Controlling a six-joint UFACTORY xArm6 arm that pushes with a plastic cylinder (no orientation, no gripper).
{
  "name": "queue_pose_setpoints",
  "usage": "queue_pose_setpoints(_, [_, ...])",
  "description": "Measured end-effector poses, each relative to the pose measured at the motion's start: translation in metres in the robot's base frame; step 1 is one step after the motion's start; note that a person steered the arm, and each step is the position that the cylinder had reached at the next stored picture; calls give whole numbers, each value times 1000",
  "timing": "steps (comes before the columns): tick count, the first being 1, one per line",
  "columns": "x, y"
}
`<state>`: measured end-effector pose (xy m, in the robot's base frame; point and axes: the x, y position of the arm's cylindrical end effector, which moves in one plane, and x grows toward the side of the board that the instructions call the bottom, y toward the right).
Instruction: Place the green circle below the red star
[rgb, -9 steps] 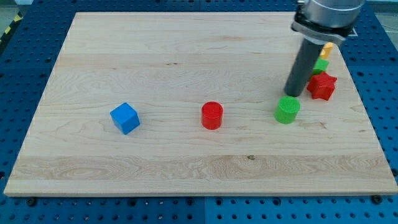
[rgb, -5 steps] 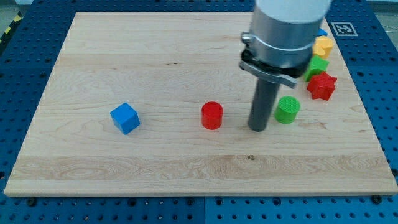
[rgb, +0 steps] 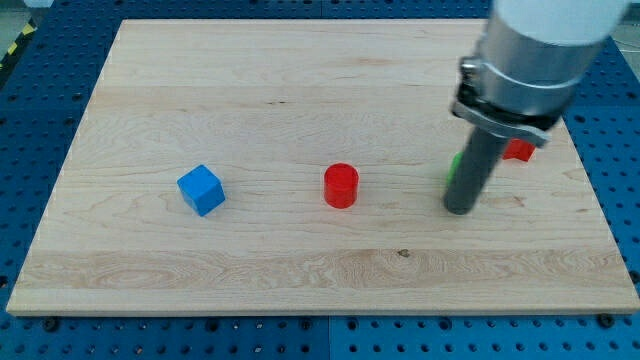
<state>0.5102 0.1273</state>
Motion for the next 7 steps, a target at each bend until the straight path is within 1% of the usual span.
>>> queue_pose_setpoints(1, [-23,-3])
queue_pose_setpoints(2, [-42,35])
queue_pose_setpoints(3, [-51,54])
queue_pose_setpoints(4, [-51,35])
queue_pose_setpoints(5, [-52,-12])
queue_pose_setpoints(6, [-63,-78])
queue_pose_setpoints(7, [-62,-146])
